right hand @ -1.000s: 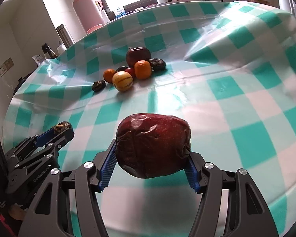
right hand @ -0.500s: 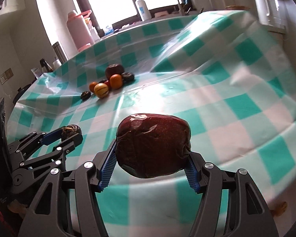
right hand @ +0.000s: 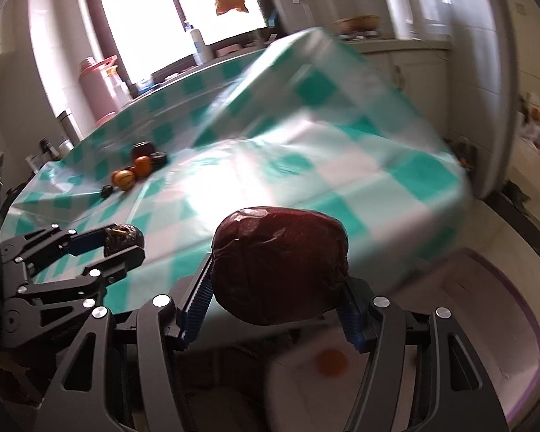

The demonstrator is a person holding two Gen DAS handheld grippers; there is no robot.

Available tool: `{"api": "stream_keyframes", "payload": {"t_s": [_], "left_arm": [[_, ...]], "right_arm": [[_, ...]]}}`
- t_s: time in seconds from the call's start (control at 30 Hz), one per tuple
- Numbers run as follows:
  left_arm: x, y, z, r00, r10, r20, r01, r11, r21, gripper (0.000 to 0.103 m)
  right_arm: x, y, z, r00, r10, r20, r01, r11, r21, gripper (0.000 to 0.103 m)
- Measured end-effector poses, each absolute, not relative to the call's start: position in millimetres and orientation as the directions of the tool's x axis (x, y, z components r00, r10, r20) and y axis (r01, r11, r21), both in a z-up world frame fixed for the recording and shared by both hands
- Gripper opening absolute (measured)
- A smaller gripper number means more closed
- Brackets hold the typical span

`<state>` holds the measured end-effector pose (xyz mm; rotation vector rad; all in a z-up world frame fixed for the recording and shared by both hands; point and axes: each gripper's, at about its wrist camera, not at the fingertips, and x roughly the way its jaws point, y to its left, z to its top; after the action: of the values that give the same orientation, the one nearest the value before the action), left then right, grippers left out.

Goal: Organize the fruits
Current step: 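Carry the apple and dark fruit to the white box and open both tools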

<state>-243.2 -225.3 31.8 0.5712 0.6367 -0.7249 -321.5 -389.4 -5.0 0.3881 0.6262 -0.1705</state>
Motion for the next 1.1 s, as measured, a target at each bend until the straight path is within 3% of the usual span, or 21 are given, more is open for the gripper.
{"api": "stream_keyframes", "payload": {"t_s": [0.43,0.67,0.83,1.1], "left_arm": [[-320,-308,-7,0.461,-0.451,-0.765,0.879,0.349,0.324,0.042],[-338,-338,-48,0.342,-0.404,-0.848,0.933,0.250,0.258,0.042],[-352,-360,-89,0.286,-0.350,-0.892,0.956,0.163,0.242,0.042],[-341,-374,-160,0.206,-0.167,-0.964,0.976,0.103,0.190,0.042]], "right_arm": [[-379,-455,-67,0.675,-0.171,-0.718,0.509,0.812,0.285,0.061],[-394,-475,-106,0.552,-0.203,-0.809,0.598,0.772,0.215,0.061],[-393,-484,-141,0.388,-0.235,-0.891,0.630,0.773,0.071,0.061],[-393,-491,-184,0.241,-0.210,-0.947,0.633,0.774,-0.011,0.061]]}}
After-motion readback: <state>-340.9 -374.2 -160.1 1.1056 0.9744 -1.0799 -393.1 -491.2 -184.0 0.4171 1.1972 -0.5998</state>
